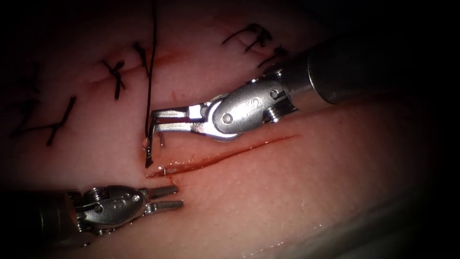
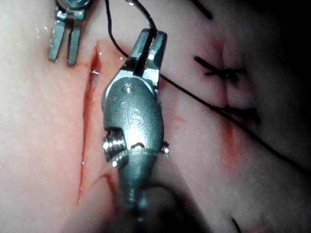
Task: Wound Closure
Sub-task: Use the right gripper to drive the needle through the top of the wound
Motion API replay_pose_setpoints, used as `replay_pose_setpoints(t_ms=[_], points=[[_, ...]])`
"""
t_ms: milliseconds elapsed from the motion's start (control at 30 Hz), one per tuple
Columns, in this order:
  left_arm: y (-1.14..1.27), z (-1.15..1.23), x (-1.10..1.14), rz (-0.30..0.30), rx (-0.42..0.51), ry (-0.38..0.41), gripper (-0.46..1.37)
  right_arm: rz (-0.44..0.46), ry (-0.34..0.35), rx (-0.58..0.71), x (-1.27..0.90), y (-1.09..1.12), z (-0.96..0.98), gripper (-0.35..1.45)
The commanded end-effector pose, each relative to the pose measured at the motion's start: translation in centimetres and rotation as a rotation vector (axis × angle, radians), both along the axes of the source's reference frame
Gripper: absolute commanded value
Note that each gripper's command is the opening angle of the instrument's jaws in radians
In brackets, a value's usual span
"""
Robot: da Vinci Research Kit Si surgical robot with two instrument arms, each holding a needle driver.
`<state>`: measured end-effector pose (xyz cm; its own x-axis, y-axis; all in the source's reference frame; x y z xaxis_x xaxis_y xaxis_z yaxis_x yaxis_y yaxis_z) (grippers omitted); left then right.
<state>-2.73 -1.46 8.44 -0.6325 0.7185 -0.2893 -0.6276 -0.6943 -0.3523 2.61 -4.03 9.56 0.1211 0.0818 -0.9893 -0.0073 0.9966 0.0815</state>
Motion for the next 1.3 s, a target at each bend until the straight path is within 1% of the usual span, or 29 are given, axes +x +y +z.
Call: replay_pose_setpoints(t_ms=[33, 167, 300, 333, 367, 400, 500, 567, 633, 700, 733, 767, 800, 900, 967, 1300], points=[[0.00, -0.01, 0.00, 0.002, 0.004, -0.005, 0.07, 0.022, 0.001, 0.002, -0.01, 0.02, 0.00, -0.35], [-0.01, -0.02, 0.00, 0.009, 0.004, -0.005, 0.06, 0.044, 0.005, 0.044, -0.06, 0.03, -0.02, -0.35], [-0.02, -0.02, 0.00, 0.008, 0.004, -0.004, 0.04, 0.061, -0.006, 0.048, -0.02, 0.03, -0.07, -0.35], [-0.02, -0.02, 0.00, 0.008, 0.004, -0.004, 0.04, 0.058, -0.004, 0.050, -0.01, 0.04, -0.08, -0.34], [-0.02, -0.02, 0.00, 0.008, 0.004, -0.004, 0.04, 0.015, 0.029, 0.053, -0.03, 0.01, -0.11, -0.35], [-0.02, -0.02, 0.00, 0.008, 0.004, -0.004, 0.03, 0.010, 0.025, 0.055, -0.05, 0.00, -0.14, -0.35], [-0.02, -0.03, 0.00, 0.013, 0.001, -0.004, 0.05, 0.026, -0.009, 0.055, -0.07, 0.05, -0.18, -0.35], [-0.03, -0.03, 0.00, 0.013, 0.001, -0.004, 0.04, 0.039, -0.019, 0.028, -0.07, 0.11, -0.20, -0.35], [-0.04, -0.04, -0.01, 0.012, 0.001, -0.003, 0.04, 0.034, -0.024, -0.027, -0.07, 0.15, -0.20, -0.35], [-0.04, -0.05, -0.01, 0.012, 0.001, -0.003, 0.03, 0.019, -0.026, -0.129, -0.07, 0.21, -0.20, -0.35], [-0.04, -0.05, -0.01, 0.012, 0.001, -0.003, 0.04, 0.014, -0.026, -0.157, -0.07, 0.22, -0.21, -0.35], [-0.04, -0.05, -0.01, 0.011, 0.001, -0.003, 0.04, 0.006, -0.014, -0.224, -0.07, 0.27, -0.22, -0.35], [-0.04, -0.05, -0.01, 0.011, 0.001, -0.003, 0.05, 0.003, -0.008, -0.251, -0.06, 0.29, -0.23, -0.35], [-0.04, -0.05, -0.01, 0.011, 0.001, -0.003, 0.05, -0.003, 0.003, -0.285, -0.04, 0.36, -0.28, -0.35], [-0.04, -0.05, -0.01, 0.011, 0.001, -0.003, 0.04, 0.000, 0.006, -0.282, -0.02, 0.40, -0.30, -0.35], [-0.04, -0.05, 0.00, 0.012, 0.001, -0.003, 0.03, 0.007, 0.008, -0.283, 0.03, 0.40, -0.29, -0.35]])
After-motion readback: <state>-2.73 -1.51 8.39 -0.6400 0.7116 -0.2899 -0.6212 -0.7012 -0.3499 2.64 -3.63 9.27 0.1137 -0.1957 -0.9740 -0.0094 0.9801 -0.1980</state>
